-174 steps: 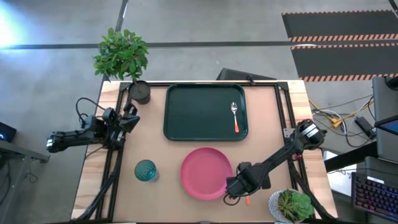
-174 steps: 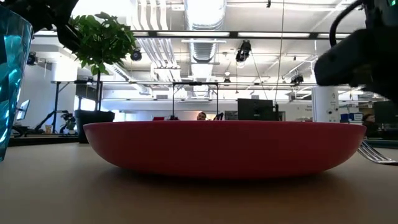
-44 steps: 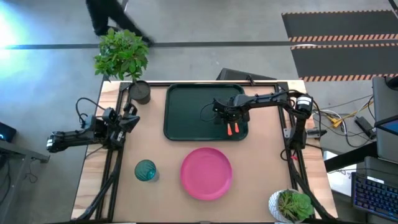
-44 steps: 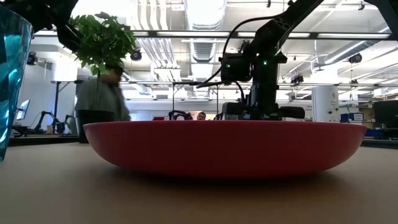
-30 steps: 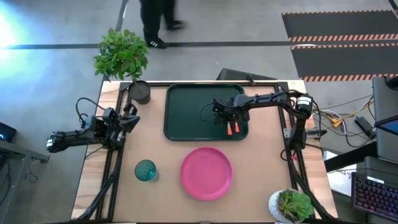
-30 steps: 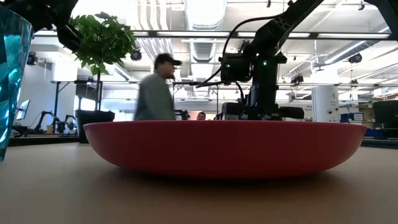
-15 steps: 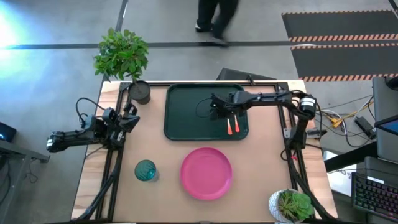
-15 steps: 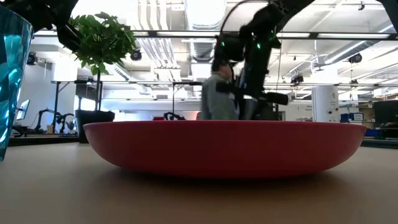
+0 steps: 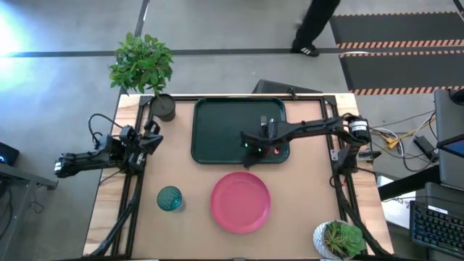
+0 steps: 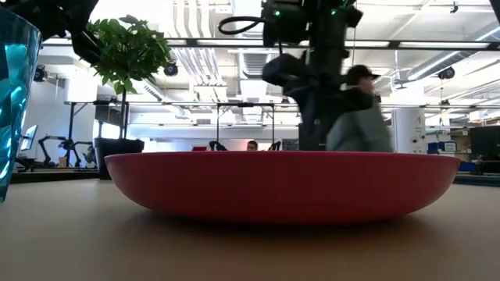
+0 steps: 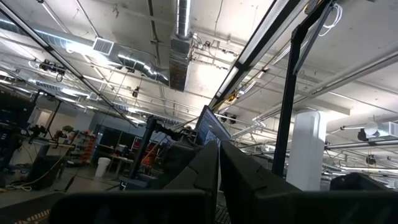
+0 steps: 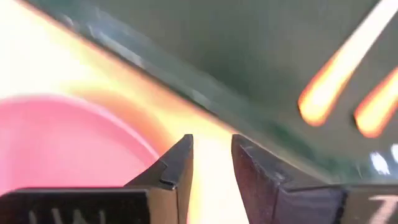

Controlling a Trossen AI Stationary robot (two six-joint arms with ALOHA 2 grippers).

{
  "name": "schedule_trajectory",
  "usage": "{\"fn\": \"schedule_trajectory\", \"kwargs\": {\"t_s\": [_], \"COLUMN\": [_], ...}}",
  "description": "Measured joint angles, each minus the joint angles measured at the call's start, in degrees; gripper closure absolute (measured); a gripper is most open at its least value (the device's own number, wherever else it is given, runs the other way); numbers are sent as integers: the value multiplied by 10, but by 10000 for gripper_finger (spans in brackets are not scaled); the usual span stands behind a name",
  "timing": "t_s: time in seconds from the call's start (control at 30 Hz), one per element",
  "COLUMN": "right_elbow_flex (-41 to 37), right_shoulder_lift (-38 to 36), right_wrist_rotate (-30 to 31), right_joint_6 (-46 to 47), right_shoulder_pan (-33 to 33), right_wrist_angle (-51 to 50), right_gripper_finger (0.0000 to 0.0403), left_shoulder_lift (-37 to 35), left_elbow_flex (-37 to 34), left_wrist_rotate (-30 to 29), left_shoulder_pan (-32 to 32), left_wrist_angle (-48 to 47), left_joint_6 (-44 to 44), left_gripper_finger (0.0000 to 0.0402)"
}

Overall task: Pick and place plate/cup/fork/spoon on tray
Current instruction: Put the pink plate on the green tray to the left of the fork

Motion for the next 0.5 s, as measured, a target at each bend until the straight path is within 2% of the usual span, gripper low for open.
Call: {"fn": "schedule_trajectory", "kwargs": {"t_s": [0.13, 0.3, 0.5], "right_elbow_flex": [-1, -2, -12], "right_shoulder_lift": [1, 2, 4], "right_wrist_rotate": [-29, -32, -30], "right_joint_6": [26, 61, 75], "right_shoulder_pan": [34, 68, 88], "right_wrist_angle": [-23, -21, 14], "right_gripper_finger": [275, 247, 239], "left_shoulder_lift": [0, 0, 0], "left_elbow_flex": [0, 0, 0], "left_wrist_rotate": [0, 0, 0], "left_shoulder_pan": [0, 0, 0], "left_wrist_angle": [0, 0, 0], "left_joint_6": [0, 0, 0], "left_gripper_finger": [402, 402, 402]}}
